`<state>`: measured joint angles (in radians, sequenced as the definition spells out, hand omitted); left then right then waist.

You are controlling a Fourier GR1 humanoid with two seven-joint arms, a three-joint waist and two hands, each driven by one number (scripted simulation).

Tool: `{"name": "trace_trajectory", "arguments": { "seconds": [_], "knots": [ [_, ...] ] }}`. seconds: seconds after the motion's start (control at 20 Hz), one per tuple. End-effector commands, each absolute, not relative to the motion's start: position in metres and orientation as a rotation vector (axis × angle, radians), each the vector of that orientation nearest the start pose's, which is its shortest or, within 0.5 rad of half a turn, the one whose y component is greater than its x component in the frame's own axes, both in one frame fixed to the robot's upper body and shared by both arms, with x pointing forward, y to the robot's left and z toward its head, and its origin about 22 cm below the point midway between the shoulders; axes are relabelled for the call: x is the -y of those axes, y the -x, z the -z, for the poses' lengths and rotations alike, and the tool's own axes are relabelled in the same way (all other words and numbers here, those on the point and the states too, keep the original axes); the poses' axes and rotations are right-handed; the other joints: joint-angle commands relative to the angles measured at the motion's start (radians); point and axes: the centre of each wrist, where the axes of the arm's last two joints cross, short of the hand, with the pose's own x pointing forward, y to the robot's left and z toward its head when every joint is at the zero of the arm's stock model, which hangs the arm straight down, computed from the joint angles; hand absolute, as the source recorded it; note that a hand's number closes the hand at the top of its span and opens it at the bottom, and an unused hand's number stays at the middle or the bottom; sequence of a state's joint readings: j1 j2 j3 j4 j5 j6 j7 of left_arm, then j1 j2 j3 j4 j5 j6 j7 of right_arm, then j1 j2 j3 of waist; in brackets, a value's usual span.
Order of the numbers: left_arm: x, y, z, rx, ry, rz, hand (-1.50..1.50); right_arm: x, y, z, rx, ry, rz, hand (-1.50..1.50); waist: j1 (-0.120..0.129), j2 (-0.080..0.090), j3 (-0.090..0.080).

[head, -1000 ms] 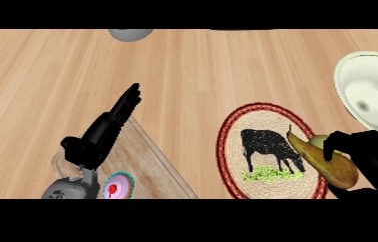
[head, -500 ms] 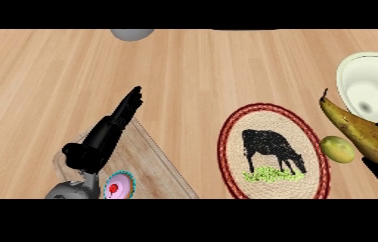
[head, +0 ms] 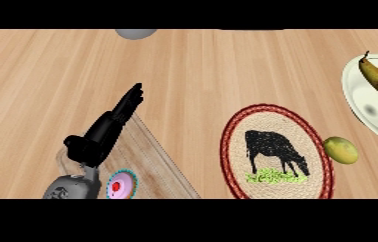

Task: Pick the pear from the placemat and place it in the bowl

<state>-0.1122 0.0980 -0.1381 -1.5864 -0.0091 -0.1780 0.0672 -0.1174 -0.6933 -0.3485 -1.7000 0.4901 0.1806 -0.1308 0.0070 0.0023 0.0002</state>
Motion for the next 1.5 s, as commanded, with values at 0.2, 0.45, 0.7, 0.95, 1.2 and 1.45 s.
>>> {"name": "trace_trajectory", "arguments": {
  "seconds": [0.2,0.45,0.7,0.95,1.2,1.45],
  "knots": [
    [-0.197,-0.257,-0.034,1.599,0.193,0.389,0.00,0.435,-0.301,-0.154,1.598,1.261,-0.859,1.50,0.012,0.001,0.000],
    [-0.192,-0.271,-0.043,1.609,0.192,0.405,0.00,0.470,-0.304,-0.143,1.292,1.053,-0.966,1.50,0.027,0.008,0.001],
    [-0.187,-0.265,-0.040,1.613,0.195,0.401,0.00,0.475,-0.325,-0.121,1.282,0.800,-0.955,-1.50,0.032,0.007,0.002],
    [-0.194,-0.263,-0.035,1.606,0.187,0.420,0.00,0.479,-0.348,-0.131,1.498,0.777,-0.853,-1.50,0.025,0.006,0.002],
    [-0.192,-0.269,-0.040,1.608,0.187,0.396,0.00,0.504,-0.342,-0.146,1.601,0.792,-0.613,-1.50,0.019,0.007,0.002],
    [-0.202,-0.270,-0.043,1.619,0.175,0.400,0.00,0.540,-0.318,-0.149,1.591,0.779,-0.329,-1.50,0.023,0.010,0.003]
  ]
}}
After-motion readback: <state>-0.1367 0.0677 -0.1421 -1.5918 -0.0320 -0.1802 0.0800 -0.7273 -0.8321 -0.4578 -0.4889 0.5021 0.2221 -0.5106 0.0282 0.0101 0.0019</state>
